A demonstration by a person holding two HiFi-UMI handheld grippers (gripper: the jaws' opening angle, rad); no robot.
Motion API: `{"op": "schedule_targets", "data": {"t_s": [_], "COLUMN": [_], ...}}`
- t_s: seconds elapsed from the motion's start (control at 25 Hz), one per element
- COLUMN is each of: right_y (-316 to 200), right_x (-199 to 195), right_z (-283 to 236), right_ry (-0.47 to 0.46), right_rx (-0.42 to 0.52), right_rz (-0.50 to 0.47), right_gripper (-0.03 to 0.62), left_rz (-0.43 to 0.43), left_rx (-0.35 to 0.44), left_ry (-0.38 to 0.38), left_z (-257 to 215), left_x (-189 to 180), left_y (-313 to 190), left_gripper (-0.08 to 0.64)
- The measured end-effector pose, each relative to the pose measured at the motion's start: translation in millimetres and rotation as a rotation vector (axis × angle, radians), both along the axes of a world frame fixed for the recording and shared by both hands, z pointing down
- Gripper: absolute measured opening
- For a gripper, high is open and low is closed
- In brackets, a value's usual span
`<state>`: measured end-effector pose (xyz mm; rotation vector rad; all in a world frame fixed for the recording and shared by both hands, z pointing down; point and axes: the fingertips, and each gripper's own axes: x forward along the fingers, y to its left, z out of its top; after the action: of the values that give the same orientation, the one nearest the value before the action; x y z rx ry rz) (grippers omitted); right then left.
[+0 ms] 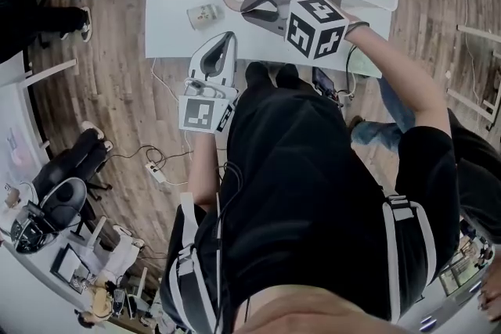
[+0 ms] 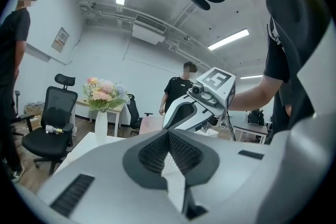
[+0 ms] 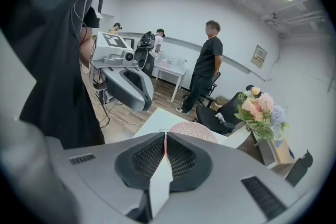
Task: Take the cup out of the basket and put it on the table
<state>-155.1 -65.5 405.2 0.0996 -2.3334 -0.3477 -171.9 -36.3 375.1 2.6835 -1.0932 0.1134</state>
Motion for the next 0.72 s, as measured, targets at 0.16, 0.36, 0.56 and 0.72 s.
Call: {"op": "schedule_targets", "data": {"t_s": [0.16, 0.36, 0.56, 0.72], "right_y": [4.3, -1.3, -7.8, 0.1], "right_x": [-10.2, -9.9, -0.3, 5.2], "right_z": [16.3, 27.7, 34.0, 50.5], "right_ry": [-0.055, -0.175, -0.335, -0.401], "right_rx": [-0.046, -0.111, -0.177, -0.226], "right_rz": [0.072, 0.24, 0.435, 0.517], "right_gripper": [0.026, 0.026, 0.026, 0.026], "left_rz": [-0.005, -0.017, -0.024, -0.017], "left_rx": [-0.005, -0.006, -0.021, -0.027], "left_ry": [0.001, 0.0, -0.003, -0.015], "left_z": [3.5, 8.0, 13.6, 18.0], "left_x": [-6.2, -11.3, -12.8, -8.5], "left_y": [0.8, -4.8, -11.1, -13.5], "left_gripper": [0.02, 0.02, 0.02, 0.02]}}
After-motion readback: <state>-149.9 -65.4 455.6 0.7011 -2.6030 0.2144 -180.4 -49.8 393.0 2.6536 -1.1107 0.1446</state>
